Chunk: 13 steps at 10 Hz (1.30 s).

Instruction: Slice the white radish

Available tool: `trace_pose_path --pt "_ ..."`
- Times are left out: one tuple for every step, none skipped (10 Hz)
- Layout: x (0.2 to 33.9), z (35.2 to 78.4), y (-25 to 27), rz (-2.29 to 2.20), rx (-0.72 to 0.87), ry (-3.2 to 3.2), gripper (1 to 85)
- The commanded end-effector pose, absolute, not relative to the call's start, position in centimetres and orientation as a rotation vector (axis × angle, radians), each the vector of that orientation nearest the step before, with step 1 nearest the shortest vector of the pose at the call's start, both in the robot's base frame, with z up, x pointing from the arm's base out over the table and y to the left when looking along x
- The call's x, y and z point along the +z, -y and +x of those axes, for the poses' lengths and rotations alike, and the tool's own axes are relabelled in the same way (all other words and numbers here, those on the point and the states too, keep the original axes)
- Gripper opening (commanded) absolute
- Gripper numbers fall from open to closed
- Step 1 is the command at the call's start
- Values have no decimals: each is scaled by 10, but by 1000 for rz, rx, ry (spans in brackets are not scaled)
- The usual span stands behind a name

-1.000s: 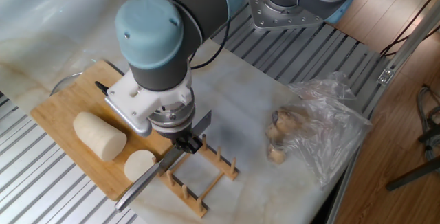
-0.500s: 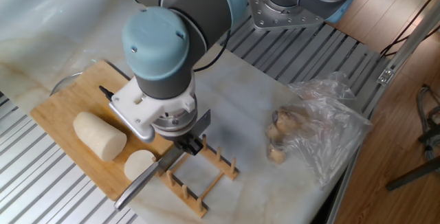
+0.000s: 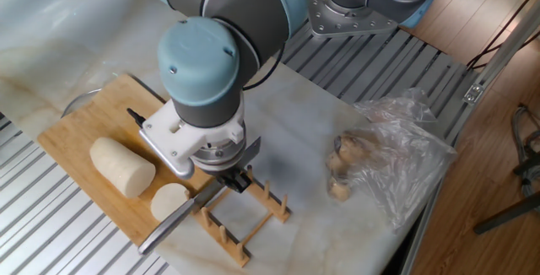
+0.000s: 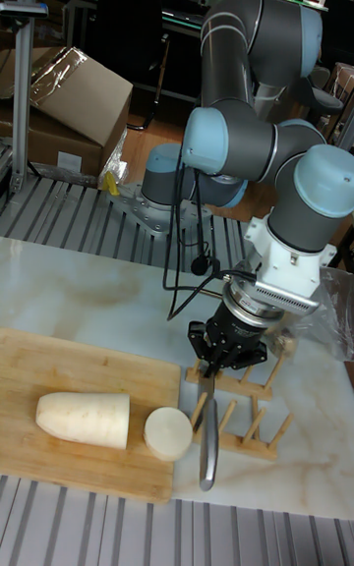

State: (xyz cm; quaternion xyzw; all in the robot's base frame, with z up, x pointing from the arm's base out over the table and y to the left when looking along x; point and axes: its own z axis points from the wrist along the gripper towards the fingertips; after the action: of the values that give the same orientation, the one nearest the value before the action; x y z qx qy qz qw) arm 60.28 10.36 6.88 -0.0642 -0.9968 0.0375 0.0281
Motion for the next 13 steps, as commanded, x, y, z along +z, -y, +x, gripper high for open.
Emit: trace_pose_path --pt "81 602 -118 -213 50 3068 13" --pt "87 603 -119 -208 40 3072 13" --pt "95 605 -115 -202 49 3081 13" --pt "107 611 -111 -191 47 3099 13" --pt "122 616 -106 -181 41 3112 13" --pt "139 620 -103 -186 17 3117 13" --pt "155 626 -96 -184 10 3139 13" --pt "170 635 -90 -198 -16 3162 13" --pt "182 642 -87 -213 -47 3171 13" --pt "190 648 -82 -222 -63 3180 13" --pt "198 658 -75 -219 -75 3198 13" --pt "205 670 -62 -181 -74 3220 13" --pt "208 679 -49 -145 -71 3236 13"
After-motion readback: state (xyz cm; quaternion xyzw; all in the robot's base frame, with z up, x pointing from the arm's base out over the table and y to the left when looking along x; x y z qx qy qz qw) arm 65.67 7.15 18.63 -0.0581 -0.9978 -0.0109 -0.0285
